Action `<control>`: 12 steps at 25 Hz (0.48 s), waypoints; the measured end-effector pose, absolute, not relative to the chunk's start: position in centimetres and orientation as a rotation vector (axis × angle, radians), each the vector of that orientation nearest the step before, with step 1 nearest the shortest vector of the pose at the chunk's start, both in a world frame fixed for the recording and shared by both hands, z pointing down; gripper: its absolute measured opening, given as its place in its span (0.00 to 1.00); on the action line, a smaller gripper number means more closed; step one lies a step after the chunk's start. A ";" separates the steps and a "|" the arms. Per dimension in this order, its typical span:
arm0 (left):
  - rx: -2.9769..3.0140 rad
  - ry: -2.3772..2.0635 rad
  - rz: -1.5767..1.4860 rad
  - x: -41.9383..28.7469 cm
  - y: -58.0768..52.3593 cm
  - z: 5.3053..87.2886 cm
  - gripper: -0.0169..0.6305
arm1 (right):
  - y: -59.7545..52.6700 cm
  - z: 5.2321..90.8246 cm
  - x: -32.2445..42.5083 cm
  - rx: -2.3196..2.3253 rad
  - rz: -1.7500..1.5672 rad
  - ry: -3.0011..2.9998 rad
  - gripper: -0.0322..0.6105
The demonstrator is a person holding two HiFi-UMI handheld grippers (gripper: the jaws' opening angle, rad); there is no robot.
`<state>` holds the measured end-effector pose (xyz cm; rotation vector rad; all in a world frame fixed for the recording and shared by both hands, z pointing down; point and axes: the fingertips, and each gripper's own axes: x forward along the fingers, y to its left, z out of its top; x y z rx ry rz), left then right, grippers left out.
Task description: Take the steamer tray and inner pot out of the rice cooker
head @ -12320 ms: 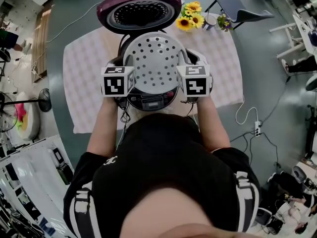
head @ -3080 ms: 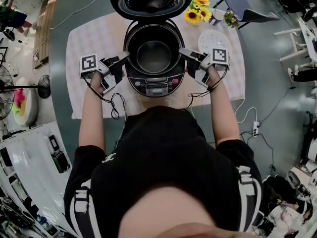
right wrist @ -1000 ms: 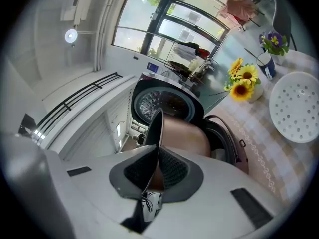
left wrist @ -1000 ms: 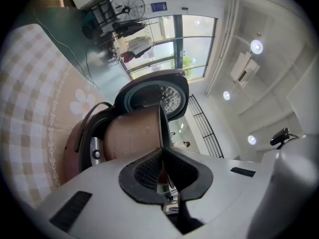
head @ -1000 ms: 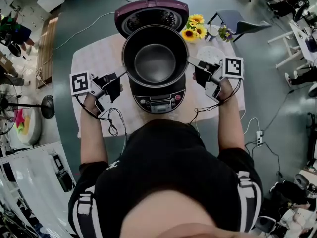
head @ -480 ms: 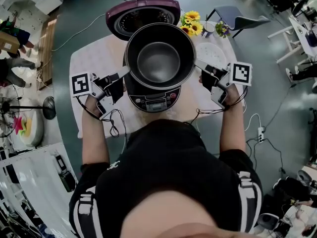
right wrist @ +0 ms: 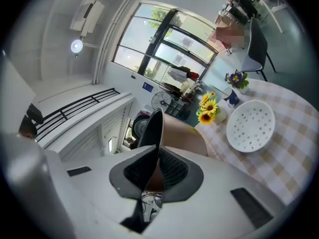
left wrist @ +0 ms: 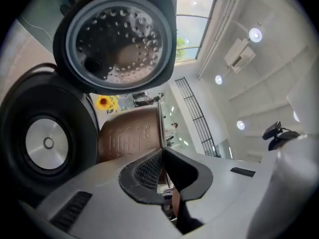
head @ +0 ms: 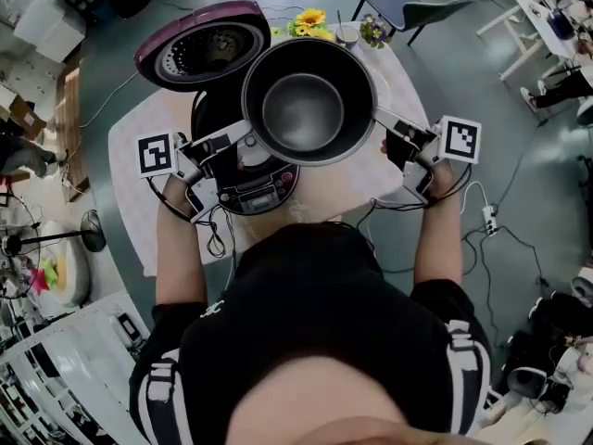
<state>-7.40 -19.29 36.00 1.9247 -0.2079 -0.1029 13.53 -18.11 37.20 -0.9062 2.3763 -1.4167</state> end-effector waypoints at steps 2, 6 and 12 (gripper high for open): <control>1.920 -0.175 -0.077 -4.9 -19.2 36.3 0.05 | -17.6 37.4 16.0 -0.941 -1.399 2.359 0.08; 1.918 -0.129 -0.027 -0.5 -19.2 37.2 0.05 | -16.7 38.5 20.1 -0.997 -1.389 2.329 0.08; 1.896 -0.078 0.079 5.7 -18.3 39.8 0.05 | -14.8 40.4 26.1 -1.081 -1.384 2.274 0.08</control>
